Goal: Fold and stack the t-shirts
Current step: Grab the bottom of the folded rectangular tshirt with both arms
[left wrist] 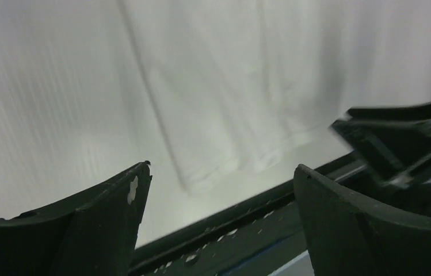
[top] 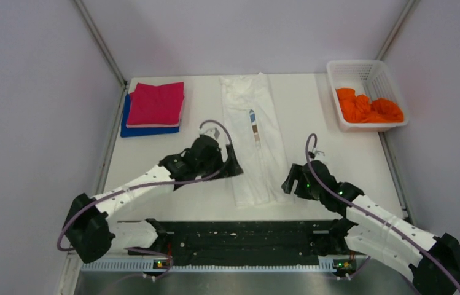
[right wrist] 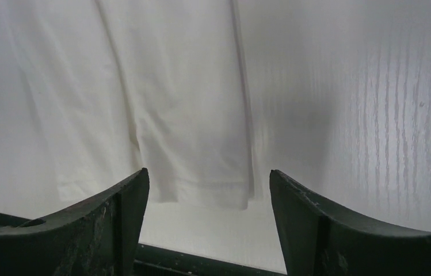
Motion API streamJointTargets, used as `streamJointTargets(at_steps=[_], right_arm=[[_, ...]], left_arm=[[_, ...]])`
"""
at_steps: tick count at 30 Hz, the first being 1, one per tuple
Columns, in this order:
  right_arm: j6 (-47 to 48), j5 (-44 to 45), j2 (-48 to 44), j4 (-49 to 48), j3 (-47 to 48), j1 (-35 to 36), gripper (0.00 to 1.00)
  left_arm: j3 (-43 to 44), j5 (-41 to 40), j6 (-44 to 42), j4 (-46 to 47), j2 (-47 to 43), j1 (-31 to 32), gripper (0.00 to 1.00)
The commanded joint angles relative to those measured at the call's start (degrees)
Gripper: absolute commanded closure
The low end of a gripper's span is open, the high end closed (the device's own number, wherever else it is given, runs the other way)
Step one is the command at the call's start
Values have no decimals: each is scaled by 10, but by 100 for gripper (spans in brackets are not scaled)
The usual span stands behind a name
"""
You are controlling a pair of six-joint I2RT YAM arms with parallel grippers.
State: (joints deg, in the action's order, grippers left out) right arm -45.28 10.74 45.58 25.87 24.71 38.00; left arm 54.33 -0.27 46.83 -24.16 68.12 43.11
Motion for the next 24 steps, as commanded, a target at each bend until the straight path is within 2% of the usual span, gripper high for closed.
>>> streamJointTargets(at_steps=[1, 3, 8, 11, 13, 14, 15, 16, 18, 19, 24], right_arm=[[-21, -23, 3, -10, -24, -4, 27], [-28, -36, 8, -34, -44, -4, 33], [-35, -81, 28, -96, -76, -4, 44], [-37, -80, 36, -103, -85, -5, 47], [-34, -83, 38, -100, -85, -5, 55], [-33, -88, 35, -97, -85, -5, 63], [-31, -94, 33, -92, -84, -5, 68], [-30, -102, 28, -89, -85, -4, 73], [-23, -125, 15, -82, -88, -5, 89], [-17, -142, 7, -77, -90, -4, 100], [-44, -241, -75, -61, -111, 13, 100]], left_arm=[[-118, 72, 69, 59, 23, 54, 2], [-109, 69, 65, 50, 63, 72, 4], [-39, 33, 61, -49, 197, 103, 17], [-29, 37, 67, -46, 240, 115, 29], [-28, 30, 75, -50, 251, 120, 43], [-29, 27, 78, -54, 251, 122, 52], [-32, 21, 80, -61, 248, 124, 63], [-34, 15, 80, -67, 242, 128, 78], [-37, -7, 86, -94, 227, 137, 100], [-41, -11, 91, -104, 216, 142, 100], [-90, -4, 121, -107, 147, 178, 100]])
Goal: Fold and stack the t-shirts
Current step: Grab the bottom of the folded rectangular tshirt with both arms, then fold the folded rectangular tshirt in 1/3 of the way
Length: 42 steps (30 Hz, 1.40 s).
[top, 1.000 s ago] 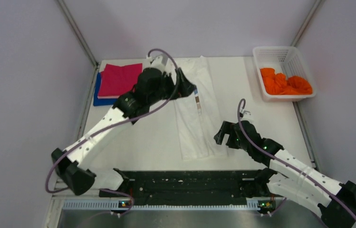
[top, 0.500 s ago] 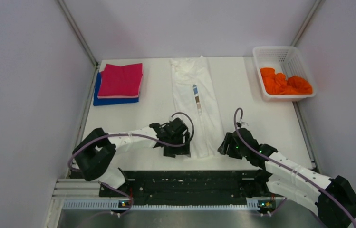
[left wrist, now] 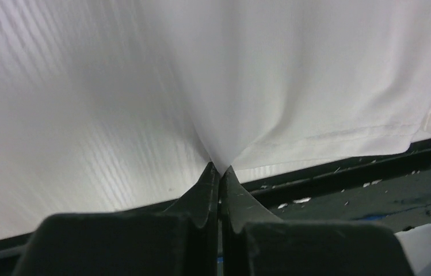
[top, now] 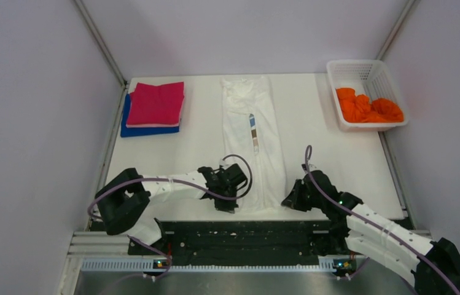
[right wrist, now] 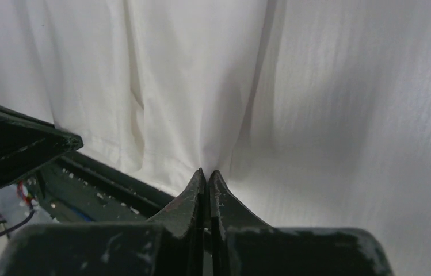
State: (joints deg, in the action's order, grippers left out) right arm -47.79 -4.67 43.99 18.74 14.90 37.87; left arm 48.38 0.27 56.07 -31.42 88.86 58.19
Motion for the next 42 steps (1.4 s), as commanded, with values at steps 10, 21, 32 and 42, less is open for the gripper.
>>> streamJointTargets(at_steps=[10, 21, 32, 42], right_arm=[[-24, -29, -78, 10, 58, 50, 100], [24, 3, 187, -131, 240, -61, 100], [76, -41, 439, -190, 424, -164, 100], [89, -80, 576, -228, 508, -206, 100]], left_arm=[[27, -60, -14, -60, -123, 12, 100], [220, -40, -116, -58, -2, -196, 100], [406, -6, -174, -82, 169, -319, 100], [506, 68, -215, -75, 283, -357, 100]])
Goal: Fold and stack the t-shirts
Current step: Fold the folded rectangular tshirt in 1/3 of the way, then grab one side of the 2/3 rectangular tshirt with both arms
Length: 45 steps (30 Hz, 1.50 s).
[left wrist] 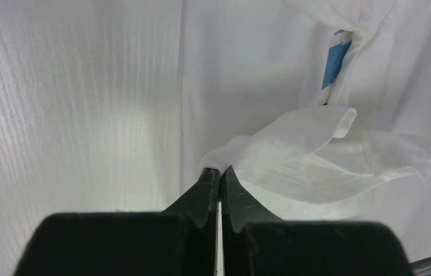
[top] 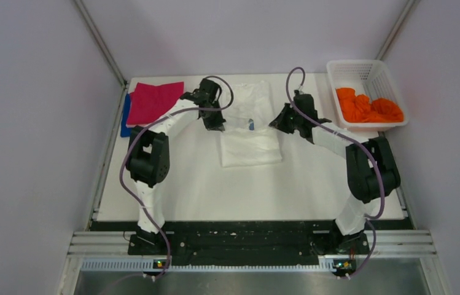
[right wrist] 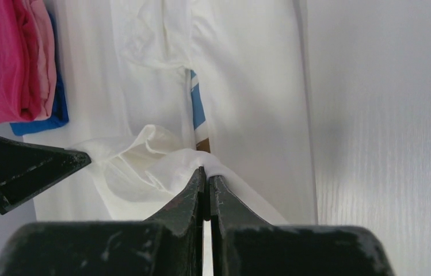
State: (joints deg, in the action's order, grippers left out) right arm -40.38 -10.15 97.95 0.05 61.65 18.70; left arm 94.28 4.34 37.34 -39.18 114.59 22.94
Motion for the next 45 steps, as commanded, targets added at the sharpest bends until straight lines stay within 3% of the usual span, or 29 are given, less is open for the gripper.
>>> streamJointTargets(at_steps=[1, 6, 7, 9, 13, 15, 16, 19, 25, 29, 41, 45], right_arm=[[14, -26, 48, -46, 46, -15, 100], [13, -28, 99, -58, 79, -33, 100], [13, -31, 108, -59, 88, -37, 100], [19, -34, 122, -60, 106, -44, 89], [49, -22, 113, -33, 128, -48, 46], [57, -14, 88, -26, 115, -49, 25], [62, -12, 74, -23, 104, -48, 16], [67, -13, 23, -19, 53, -47, 5], [40, -29, -115, -38, -127, -35, 5], [30, -24, -155, -24, -191, -29, 6], [12, -7, -77, -51, -206, 4, 44], [3, -12, -75, -60, -223, 10, 47]], left_arm=[[54, 29, -29, 2, 34, -7, 98], [86, 48, -32, 16, 71, -24, 93], [94, 52, -32, 18, 77, -29, 88], [110, 54, -34, 20, 88, -35, 71], [149, 60, -50, 0, 91, -49, 34], [143, 53, -53, -5, 69, -51, 7], [127, 49, -52, 0, 52, -51, 2], [23, 71, -43, 42, -26, -50, 1], [-192, 95, -12, 98, -149, -23, 1], [-297, 106, 11, 140, -185, -4, 6], [-316, 111, 40, 177, -118, 6, 49], [-317, 113, 36, 180, -108, 11, 59]])
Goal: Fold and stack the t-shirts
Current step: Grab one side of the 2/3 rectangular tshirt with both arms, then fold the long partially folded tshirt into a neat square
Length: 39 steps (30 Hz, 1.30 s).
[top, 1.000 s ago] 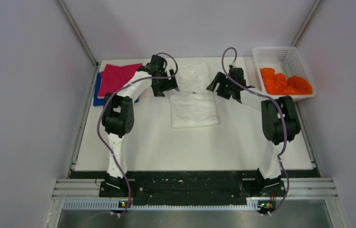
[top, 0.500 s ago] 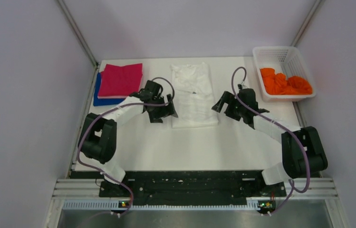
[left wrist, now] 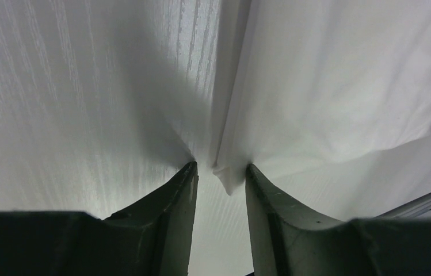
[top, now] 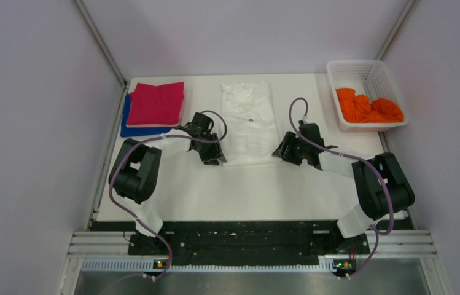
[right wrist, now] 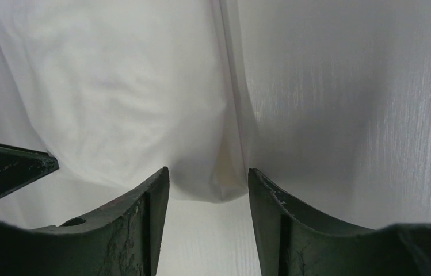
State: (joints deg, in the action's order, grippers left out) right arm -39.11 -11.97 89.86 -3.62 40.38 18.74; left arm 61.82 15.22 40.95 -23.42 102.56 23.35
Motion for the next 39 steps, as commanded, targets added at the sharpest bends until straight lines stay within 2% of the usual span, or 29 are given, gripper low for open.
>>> streamJointTargets(at_steps=[1, 4, 7, 8, 9, 10, 13, 14, 20, 26, 29, 33, 39], right_arm=[[-10, 8, 6, -21, -13, 11, 48], [-11, 10, 1, -11, -22, 12, 54], [-14, 16, -10, -13, -37, 16, 56], [-14, 18, -12, -18, -42, 16, 61], [-15, 18, -11, -20, -44, 16, 66], [-13, 19, -9, -20, -44, 16, 72], [-11, 7, -4, -26, -45, 17, 98], [-9, -1, -11, -27, -50, 18, 100], [3, 2, -140, 33, -111, 65, 100], [-52, 21, -334, 196, -149, 181, 100], [-75, 8, -426, 246, -141, 200, 100], [-65, 30, -487, 288, -86, 200, 100], [-17, 87, -435, 279, 17, 199, 100]], left_arm=[[7, 7, -1, 24, 15, 8, 60], [6, 14, 0, 24, 22, 17, 68], [1, 6, 2, 21, 26, 25, 84], [0, 2, 2, 21, 28, 26, 94], [0, 0, 2, 20, 31, 27, 100], [1, -1, 1, 19, 34, 27, 100], [-3, 1, 0, 19, 29, 27, 100], [-11, 1, -4, 22, 19, 29, 100], [-127, -21, -11, 27, -106, 60, 100], [-210, -32, 31, -78, -304, 133, 100], [-210, -44, 50, -134, -417, 154, 100], [-179, -26, 40, -138, -501, 154, 100], [-82, -98, 7, -149, -466, 141, 100]])
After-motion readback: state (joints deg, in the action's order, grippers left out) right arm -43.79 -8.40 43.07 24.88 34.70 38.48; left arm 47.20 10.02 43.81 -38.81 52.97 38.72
